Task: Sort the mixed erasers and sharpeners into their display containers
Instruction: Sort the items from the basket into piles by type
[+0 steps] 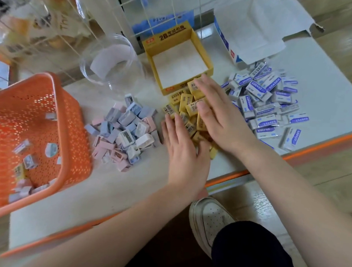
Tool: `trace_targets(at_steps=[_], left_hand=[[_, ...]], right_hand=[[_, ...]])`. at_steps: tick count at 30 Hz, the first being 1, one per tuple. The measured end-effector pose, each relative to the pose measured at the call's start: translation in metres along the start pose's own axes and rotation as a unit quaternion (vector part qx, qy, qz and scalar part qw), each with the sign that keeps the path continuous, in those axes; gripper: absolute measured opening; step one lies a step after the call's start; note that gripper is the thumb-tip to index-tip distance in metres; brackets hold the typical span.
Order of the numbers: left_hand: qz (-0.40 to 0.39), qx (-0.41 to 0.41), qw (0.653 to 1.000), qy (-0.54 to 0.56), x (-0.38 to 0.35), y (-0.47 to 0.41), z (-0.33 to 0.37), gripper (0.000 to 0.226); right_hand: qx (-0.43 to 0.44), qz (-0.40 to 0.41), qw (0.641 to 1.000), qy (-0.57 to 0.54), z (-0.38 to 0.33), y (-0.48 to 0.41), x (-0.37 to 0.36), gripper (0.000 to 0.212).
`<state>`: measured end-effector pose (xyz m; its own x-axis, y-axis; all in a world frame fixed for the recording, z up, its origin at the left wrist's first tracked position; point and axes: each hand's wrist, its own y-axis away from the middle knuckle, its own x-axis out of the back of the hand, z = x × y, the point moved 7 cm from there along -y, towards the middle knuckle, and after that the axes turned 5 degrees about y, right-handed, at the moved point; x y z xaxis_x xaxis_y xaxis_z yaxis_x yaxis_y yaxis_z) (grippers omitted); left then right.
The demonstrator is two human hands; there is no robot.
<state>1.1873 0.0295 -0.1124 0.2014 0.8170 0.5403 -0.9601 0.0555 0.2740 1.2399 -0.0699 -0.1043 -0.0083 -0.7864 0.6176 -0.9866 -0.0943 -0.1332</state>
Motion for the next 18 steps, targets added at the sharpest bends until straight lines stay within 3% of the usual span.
trace_targets(at_steps=[8, 15, 18], left_hand=[[-0.010, -0.035, 0.999, -0.021, -0.006, -0.006, 0.003, 0.076], [-0.005, -0.048, 0.998, -0.040, -0.012, -0.008, 0.004, 0.074], [-0.002, -0.048, 0.999, -0.023, -0.012, -0.008, 0.004, 0.073]], right_hand=[[-0.017, 0.005, 1.000, 0.013, 0.014, -0.005, 0.016, 0.046], [-0.096, 0.023, 0.984, -0.150, 0.038, -0.010, 0.040, 0.048], [-0.104, 0.026, 0.944, -0.311, 0.034, -0.012, 0.052, 0.057]])
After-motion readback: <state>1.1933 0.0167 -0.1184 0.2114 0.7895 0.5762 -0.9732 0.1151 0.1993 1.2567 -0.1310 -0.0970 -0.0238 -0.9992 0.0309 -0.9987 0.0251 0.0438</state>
